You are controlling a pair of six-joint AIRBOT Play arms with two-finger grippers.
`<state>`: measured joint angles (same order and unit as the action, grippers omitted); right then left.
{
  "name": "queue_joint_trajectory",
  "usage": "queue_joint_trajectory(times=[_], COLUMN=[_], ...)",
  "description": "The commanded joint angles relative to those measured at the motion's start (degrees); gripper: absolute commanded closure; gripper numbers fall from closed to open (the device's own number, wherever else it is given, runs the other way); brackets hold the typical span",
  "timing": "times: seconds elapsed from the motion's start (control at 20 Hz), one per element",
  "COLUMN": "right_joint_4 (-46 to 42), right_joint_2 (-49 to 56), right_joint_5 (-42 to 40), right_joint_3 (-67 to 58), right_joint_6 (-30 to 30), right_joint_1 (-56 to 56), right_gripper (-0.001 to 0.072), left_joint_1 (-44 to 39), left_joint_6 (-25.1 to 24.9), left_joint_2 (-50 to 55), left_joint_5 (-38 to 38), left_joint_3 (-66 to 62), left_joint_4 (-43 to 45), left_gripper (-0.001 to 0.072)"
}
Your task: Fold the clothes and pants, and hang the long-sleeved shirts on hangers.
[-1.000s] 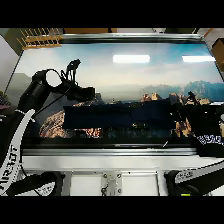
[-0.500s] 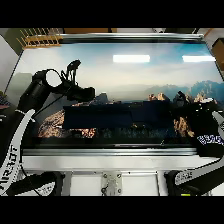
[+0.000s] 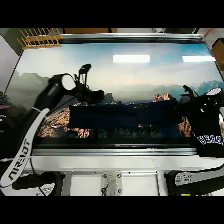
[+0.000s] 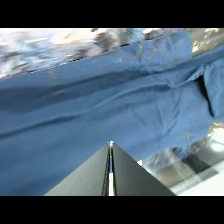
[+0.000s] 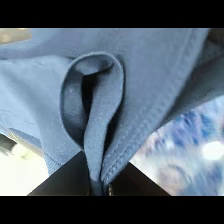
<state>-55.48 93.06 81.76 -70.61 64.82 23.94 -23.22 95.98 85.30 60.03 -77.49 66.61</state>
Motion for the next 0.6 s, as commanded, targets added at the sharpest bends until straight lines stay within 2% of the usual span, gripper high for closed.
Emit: queue_joint_trajectory(times=[0.0, 0.1, 0.25, 0.55], right_joint_4=[-9.09, -13.38, -18.36, -19.15], right_joint_2=[-4.92, -6.86, -8.68, -9.49], right_joint_5=[6.47, 10.64, 14.84, 16.92], right_joint_3=[-7.15, -12.00, -18.73, -26.88], right_joint_6=[8.20, 11.72, 15.89, 20.70], right_joint_1=[-3.39, -7.15, -13.57, -23.47], right_gripper=[0.0695, 0.0695, 0.0695, 0.0695], left_joint_1=[-4.98, -7.82, -12.20, -18.32], left_joint_6=[-1.53, -4.17, -4.15, -4.13], left_joint_2=[8.52, 14.53, 22.23, 30.75], left_joint_5=[-7.74, -9.29, -8.68, -7.17], left_joint_3=[-2.91, -7.26, -13.77, -20.17], left_joint_4=[-5.79, -9.84, -9.75, -9.73], left_gripper=[0.0701, 0.0701, 0.0701, 0.0700])
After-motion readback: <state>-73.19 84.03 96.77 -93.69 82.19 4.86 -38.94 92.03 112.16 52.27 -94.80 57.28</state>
